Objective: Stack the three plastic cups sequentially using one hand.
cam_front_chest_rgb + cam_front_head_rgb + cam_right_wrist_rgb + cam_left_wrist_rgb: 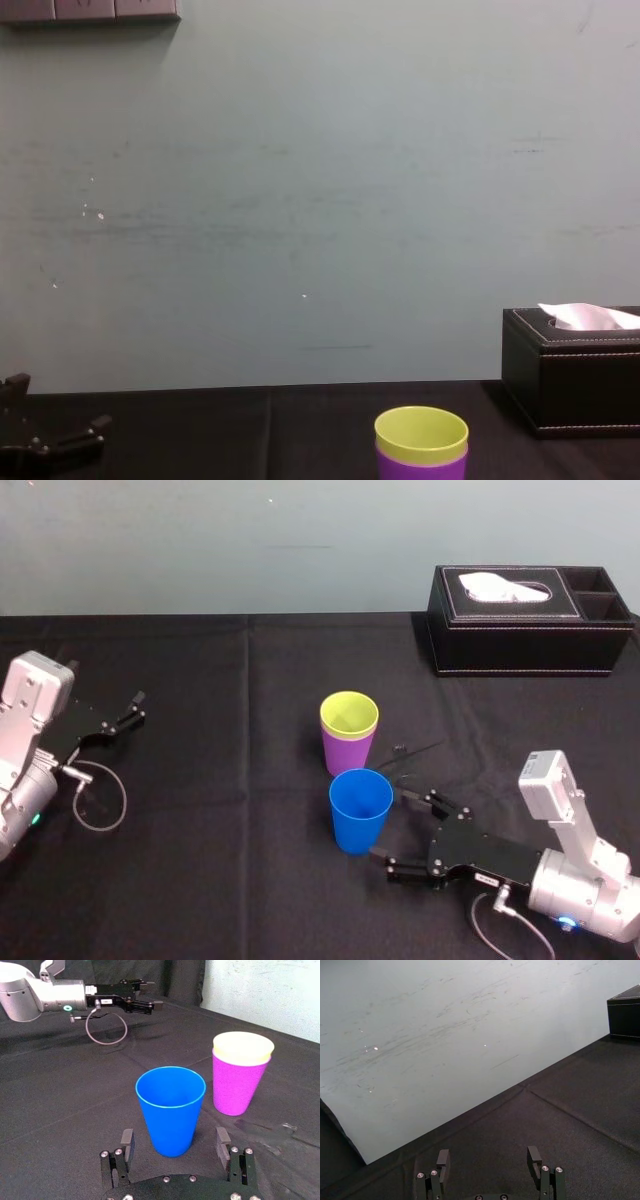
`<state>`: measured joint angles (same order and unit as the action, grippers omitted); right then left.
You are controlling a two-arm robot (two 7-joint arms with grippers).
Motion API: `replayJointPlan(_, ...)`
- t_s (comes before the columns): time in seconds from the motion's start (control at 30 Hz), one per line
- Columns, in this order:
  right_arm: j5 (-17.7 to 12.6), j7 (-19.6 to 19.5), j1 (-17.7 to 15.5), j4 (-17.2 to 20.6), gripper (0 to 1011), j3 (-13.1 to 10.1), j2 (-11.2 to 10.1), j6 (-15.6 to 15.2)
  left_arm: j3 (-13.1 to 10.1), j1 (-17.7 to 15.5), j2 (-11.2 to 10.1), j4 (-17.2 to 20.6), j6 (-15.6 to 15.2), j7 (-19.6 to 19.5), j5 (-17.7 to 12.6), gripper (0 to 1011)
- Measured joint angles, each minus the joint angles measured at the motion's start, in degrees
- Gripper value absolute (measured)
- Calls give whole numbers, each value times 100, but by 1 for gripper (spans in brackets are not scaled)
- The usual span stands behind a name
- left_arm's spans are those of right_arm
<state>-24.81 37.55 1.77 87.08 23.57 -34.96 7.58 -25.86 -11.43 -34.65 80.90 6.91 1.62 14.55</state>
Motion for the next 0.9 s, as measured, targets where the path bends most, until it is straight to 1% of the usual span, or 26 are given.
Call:
replayJointPlan(0.37,-9,67,205,-219,1003,160,198,97,0,0,0,0,0,0,0,1011)
replayJointPlan(0.9,16,124,555,-439,1003,382,443,138,0,-1,0,0,0,0,0,1011)
